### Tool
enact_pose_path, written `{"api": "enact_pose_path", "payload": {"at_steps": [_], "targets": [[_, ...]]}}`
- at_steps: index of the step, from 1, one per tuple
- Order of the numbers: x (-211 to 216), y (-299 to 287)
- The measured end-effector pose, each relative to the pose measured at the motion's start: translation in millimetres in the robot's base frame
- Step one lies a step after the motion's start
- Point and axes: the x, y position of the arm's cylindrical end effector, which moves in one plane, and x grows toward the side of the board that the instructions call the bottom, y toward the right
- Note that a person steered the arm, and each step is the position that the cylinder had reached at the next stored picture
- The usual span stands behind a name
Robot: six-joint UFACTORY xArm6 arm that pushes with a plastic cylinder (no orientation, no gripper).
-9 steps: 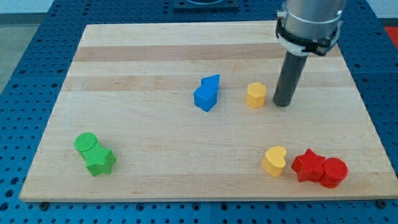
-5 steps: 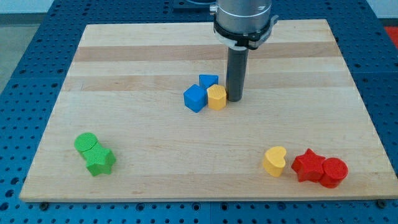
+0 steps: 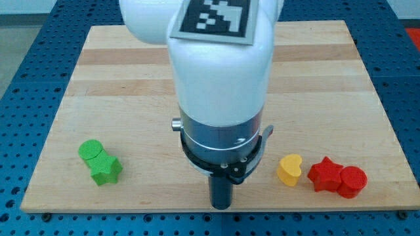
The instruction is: Push the yellow heart closer to the yellow hexagon
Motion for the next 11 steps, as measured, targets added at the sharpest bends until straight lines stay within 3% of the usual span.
{"api": "enact_pose_path", "payload": {"at_steps": [2,5,8,11], "targets": [[-1.2,105.4],[-20.1,125.9],[-34.0,52.9],[-46.6,72.6]]}}
